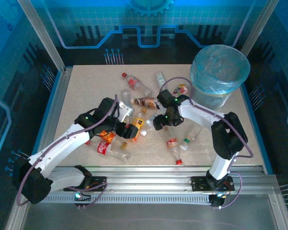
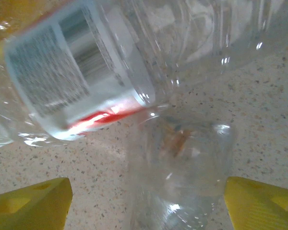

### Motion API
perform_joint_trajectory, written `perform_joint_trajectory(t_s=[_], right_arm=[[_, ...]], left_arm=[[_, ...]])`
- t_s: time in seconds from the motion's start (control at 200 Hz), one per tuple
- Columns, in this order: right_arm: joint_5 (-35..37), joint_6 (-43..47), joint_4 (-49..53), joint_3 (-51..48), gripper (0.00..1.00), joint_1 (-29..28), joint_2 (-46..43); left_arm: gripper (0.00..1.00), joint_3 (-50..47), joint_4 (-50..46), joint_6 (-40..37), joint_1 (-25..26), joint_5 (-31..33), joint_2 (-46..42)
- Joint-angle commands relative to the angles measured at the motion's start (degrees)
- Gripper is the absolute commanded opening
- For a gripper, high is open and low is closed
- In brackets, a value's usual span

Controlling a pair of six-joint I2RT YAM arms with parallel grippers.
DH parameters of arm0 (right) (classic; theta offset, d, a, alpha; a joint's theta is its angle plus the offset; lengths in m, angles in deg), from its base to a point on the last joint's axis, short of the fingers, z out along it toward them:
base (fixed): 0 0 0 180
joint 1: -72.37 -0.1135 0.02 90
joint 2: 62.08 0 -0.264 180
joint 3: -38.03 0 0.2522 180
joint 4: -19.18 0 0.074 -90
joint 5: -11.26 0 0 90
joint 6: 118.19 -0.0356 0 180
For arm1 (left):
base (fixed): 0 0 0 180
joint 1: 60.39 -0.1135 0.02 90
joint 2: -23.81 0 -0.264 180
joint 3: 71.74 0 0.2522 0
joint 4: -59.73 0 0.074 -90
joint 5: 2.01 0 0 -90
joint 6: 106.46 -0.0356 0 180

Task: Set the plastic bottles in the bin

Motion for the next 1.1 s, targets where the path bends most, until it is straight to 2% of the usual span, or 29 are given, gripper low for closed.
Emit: perform_joint_trajectory(t_s=[0.0,0.225,0.585,0.86,1.095], right_arm=[[-0.7,-1.2,-0.7,0.9,0.83,-0.2,2.3],[1.9,-0.8,-0.1,1.2,0.83,0.0,4.3],[2.1,0.0,0.1,1.7,0.74,0.5,5.3],[1.9,0.4,0.9,1.6,0.61,0.5,4.4],[1.3,0.8,3.8,1.8,0.54,0.4,-1.3]], left_arm=[[0.87,0.2,0.6,-1.7,0.9,1.5,1.3],[0.87,1.2,-1.2,-2.5,2.6,3.1,2.5],[0.87,1.9,-0.5,-3.5,3.8,3.9,2.9],[0.88,3.5,-1.9,-3.7,4.2,4.5,2.4],[0.88,5.7,-2.8,-3.0,4.5,4.0,-1.0]])
